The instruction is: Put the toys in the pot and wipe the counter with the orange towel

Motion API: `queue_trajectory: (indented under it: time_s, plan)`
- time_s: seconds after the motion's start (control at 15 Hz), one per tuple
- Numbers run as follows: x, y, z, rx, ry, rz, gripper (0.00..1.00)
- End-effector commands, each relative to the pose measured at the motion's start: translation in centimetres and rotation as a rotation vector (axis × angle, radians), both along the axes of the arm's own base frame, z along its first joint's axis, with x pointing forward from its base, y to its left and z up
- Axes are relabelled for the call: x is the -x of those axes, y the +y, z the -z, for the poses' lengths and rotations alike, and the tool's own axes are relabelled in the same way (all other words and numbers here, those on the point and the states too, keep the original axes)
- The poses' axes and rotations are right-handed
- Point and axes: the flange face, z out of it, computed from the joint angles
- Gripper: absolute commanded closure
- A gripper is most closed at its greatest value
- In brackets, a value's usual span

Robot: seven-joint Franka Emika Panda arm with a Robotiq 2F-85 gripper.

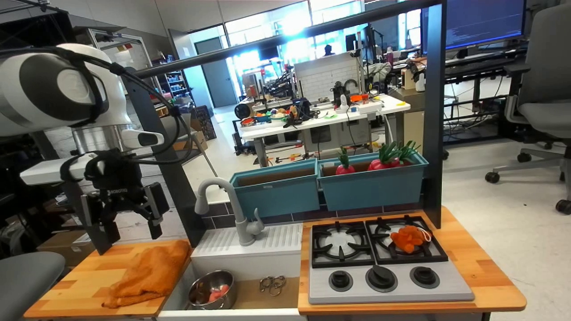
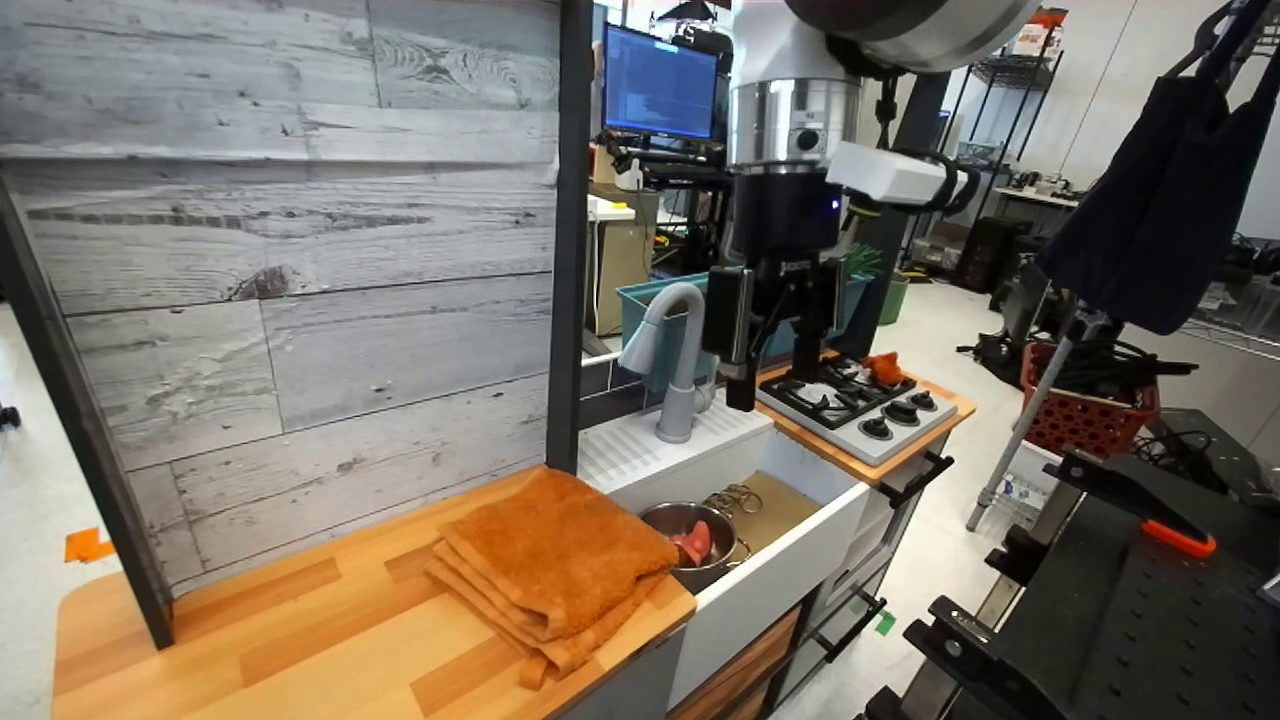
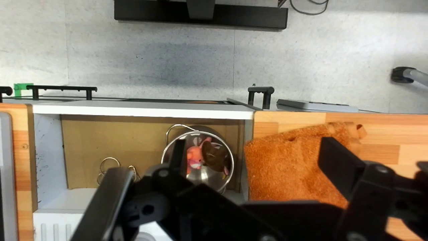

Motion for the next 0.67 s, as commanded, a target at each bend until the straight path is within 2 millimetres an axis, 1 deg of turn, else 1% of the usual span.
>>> queue_trajectory:
  time_s: [0.0,0.13,0.2,0.27,0.4,0.6]
  plan:
    - [0.0,0.3,0.0,-0.002,0.004,-0.006,0.00]
    - [-0.3,0.9,0.1,-0.011,-0.027,-0.006,0.00]
    - [-0.9,0.3,0.2,-0.015,-0.052,0.017,0.00]
    - [-1.5,-0.6,0.2,-0.010,-0.053,0.047,0.00]
    - [-2.8,-3.5,0.2,-0.012,-0.086,0.129,0.00]
    - [-4.2,-10.2,0.2,-0.029,-0.109,0.297,0.00]
